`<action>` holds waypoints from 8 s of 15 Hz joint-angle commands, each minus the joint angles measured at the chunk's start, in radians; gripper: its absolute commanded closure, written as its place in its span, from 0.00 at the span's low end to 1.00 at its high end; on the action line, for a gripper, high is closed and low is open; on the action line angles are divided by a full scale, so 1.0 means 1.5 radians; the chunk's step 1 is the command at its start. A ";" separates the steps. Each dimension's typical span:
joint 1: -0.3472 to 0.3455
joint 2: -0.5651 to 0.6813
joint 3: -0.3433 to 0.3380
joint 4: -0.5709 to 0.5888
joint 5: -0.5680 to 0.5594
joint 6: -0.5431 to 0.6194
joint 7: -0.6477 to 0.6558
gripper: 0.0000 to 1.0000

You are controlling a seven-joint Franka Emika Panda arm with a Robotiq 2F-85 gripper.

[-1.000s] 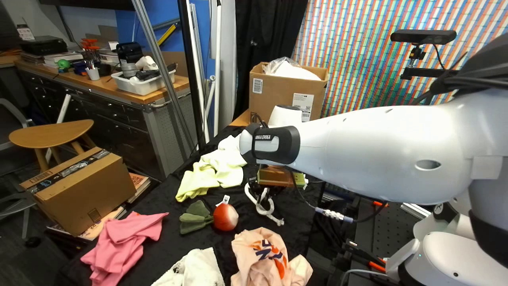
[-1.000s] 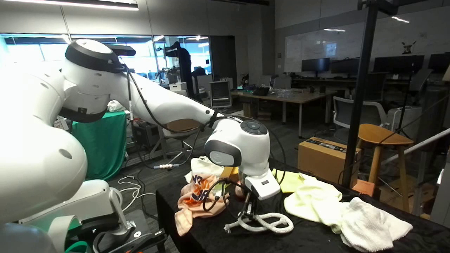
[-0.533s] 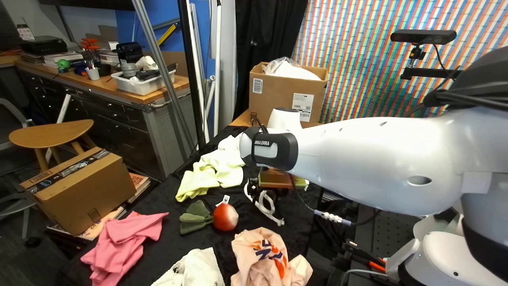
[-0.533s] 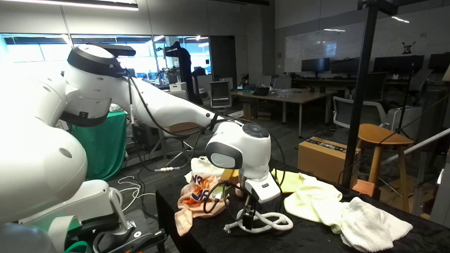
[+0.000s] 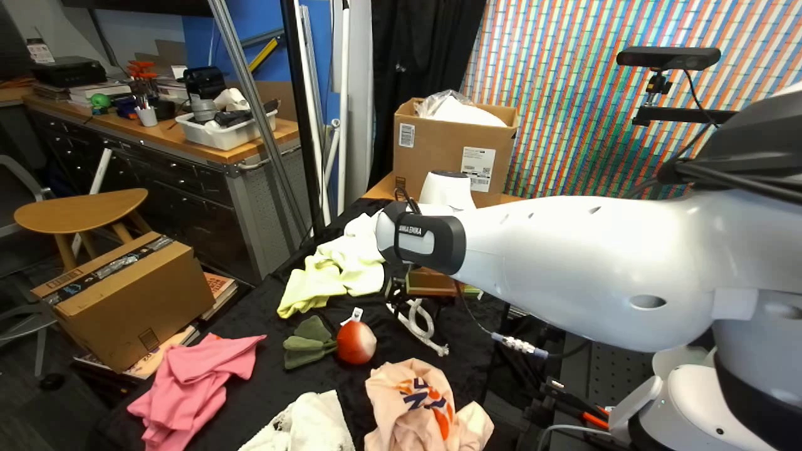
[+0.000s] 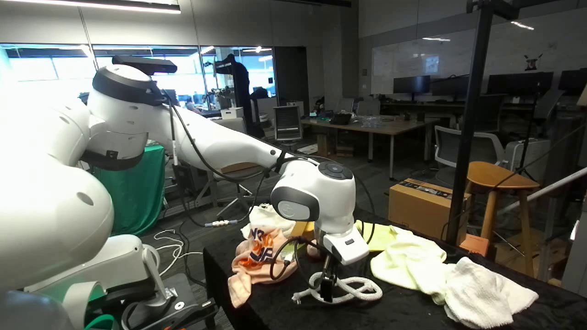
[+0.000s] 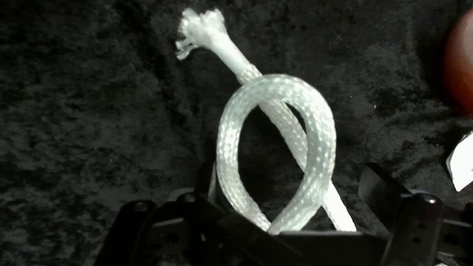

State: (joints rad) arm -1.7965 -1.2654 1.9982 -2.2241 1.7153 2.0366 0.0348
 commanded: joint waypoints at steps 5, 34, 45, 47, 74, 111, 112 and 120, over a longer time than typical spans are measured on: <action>-0.016 -0.046 -0.008 0.029 0.027 0.001 0.002 0.49; 0.060 -0.083 -0.139 0.050 0.023 0.449 0.146 0.90; -0.143 -0.147 -0.147 0.237 -0.120 0.561 0.294 0.91; -0.178 -0.152 -0.150 0.281 -0.143 0.554 0.304 0.90; 0.130 0.103 -0.141 0.082 -0.030 0.144 -0.395 0.00; 0.057 -0.025 -0.001 0.418 -0.191 -0.134 -0.587 0.00; 0.050 -0.023 0.004 0.424 -0.186 -0.141 -0.591 0.00; 0.036 -0.043 0.009 0.450 -0.163 -0.146 -0.593 0.00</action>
State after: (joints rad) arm -1.7231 -1.3052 2.0158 -1.5877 1.4458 1.8285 -0.8436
